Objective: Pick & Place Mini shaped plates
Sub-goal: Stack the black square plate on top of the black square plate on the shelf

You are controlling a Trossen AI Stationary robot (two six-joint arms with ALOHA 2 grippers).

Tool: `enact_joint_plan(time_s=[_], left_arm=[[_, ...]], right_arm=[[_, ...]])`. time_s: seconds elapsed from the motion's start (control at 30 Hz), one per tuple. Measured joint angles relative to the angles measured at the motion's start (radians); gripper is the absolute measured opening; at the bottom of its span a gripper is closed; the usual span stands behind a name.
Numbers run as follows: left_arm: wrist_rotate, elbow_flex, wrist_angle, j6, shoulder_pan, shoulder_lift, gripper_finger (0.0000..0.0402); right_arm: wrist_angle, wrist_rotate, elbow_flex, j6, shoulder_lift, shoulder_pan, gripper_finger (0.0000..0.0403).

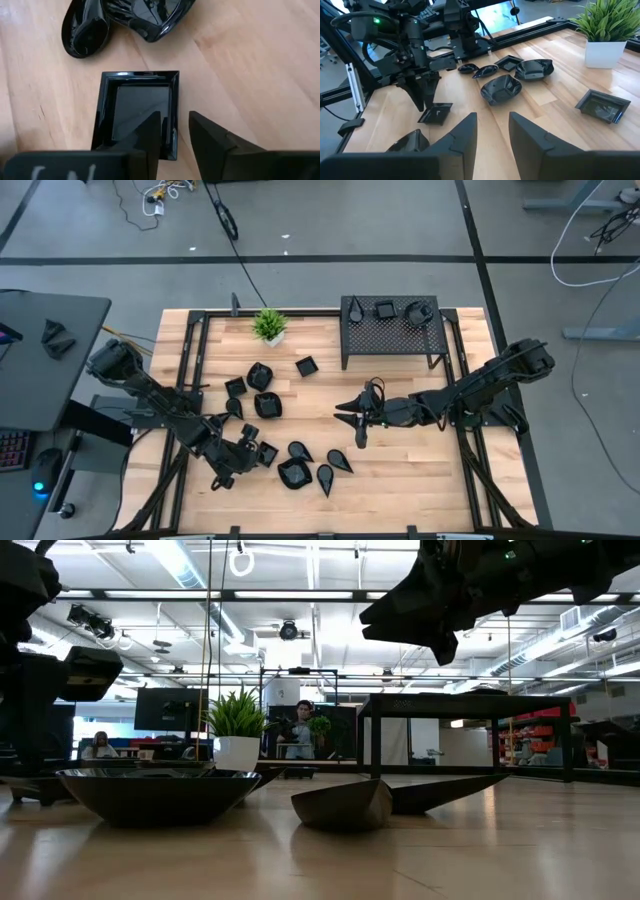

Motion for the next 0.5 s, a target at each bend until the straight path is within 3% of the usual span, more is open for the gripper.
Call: enact_joint_plan(time_s=[0.5], left_arm=[[-0.034, 0.000, 0.005, 0.004, -0.002, 0.027, 0.0008]], right_arm=[[-0.003, 0.000, 0.000, -0.013, 0.000, 0.000, 0.0116]])
